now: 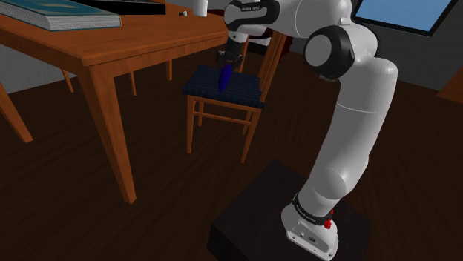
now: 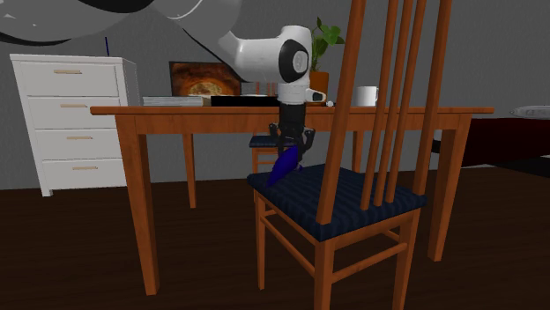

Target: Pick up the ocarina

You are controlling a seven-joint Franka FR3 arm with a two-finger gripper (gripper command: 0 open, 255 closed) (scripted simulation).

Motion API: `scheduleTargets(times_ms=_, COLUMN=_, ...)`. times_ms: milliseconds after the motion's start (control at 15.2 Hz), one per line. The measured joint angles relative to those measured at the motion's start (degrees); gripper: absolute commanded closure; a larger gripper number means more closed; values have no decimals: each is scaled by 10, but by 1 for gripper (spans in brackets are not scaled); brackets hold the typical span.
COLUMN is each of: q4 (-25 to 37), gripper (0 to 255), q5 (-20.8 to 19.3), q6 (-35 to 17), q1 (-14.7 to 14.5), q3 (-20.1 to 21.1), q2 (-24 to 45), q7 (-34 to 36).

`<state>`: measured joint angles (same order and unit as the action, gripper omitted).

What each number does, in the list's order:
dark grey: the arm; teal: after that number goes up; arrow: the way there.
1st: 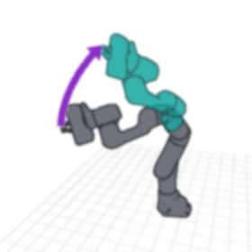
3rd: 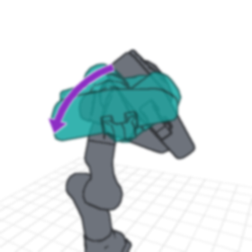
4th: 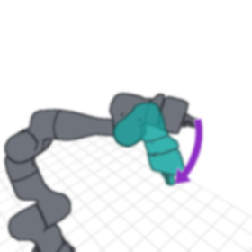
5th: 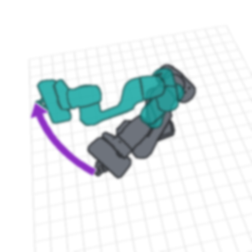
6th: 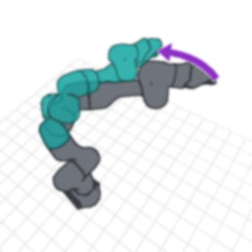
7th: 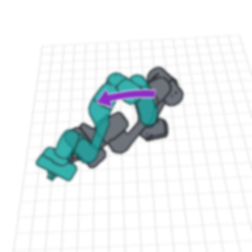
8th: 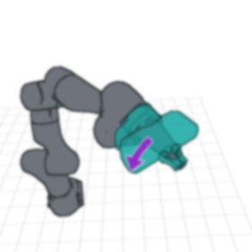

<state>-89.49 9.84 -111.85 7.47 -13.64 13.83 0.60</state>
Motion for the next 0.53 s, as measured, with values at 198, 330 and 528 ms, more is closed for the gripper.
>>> scheduleTargets(times_ms=198, q4=25, gripper=255, q5=0, q6=23, q1=2, q3=-1, q2=2, q7=1)
scheduleTargets(times_ms=330, q4=42, gripper=255, q5=-1, q6=40, q1=3, q3=-1, q2=3, q7=2)
scheduleTargets(times_ms=528, q4=64, gripper=255, q5=-2, q6=62, q1=3, q3=-2, q2=2, q7=6)
